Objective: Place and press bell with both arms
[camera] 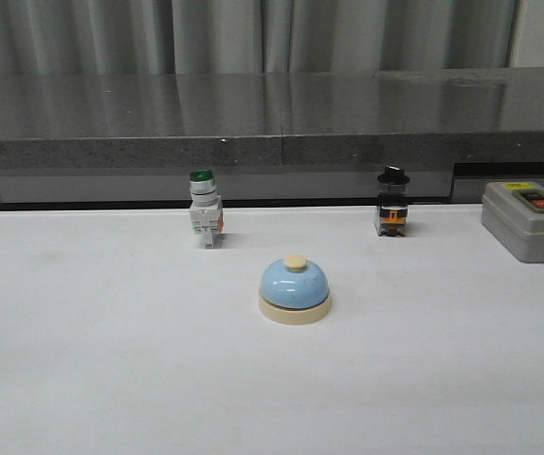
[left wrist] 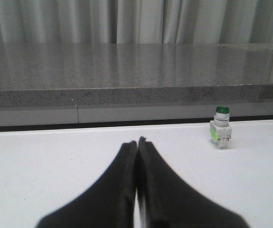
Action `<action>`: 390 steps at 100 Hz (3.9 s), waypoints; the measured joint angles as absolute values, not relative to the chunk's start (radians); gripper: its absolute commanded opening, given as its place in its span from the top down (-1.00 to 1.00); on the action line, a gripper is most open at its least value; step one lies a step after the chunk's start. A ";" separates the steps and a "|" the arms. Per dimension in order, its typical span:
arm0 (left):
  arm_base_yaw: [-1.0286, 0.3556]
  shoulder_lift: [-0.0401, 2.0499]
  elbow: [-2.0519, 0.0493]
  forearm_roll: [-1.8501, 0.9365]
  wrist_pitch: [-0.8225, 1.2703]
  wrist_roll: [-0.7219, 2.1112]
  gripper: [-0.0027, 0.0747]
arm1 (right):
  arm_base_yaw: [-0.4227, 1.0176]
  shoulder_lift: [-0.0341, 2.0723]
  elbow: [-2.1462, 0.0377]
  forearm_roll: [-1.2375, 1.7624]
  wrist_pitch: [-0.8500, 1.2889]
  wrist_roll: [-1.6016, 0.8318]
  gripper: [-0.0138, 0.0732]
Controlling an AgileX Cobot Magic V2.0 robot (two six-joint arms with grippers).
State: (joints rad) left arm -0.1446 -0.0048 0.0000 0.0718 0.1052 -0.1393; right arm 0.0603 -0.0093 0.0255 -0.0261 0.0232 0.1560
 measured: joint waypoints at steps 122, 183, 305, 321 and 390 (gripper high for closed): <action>-0.145 -0.005 0.000 0.074 0.101 -0.140 0.98 | 0.060 0.167 -0.183 0.027 0.174 0.156 0.82; -0.145 -0.005 0.000 0.074 0.097 -0.140 0.98 | 0.060 0.776 -0.760 0.031 0.785 0.148 0.82; -0.145 -0.005 0.000 0.074 0.095 -0.140 0.98 | 0.505 1.654 -1.165 0.071 0.623 0.114 0.82; -0.145 -0.005 0.000 0.074 0.095 -0.140 0.98 | 0.543 1.761 -1.252 0.071 0.623 0.112 0.82; -0.145 -0.005 -0.001 0.074 0.095 -0.140 0.98 | 0.576 1.908 -1.338 0.073 0.623 0.112 0.82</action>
State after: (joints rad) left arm -0.1446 -0.0048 -0.0008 0.0740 0.0951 -0.1400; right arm 0.5761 1.9083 -1.3383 0.0725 0.6225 0.1121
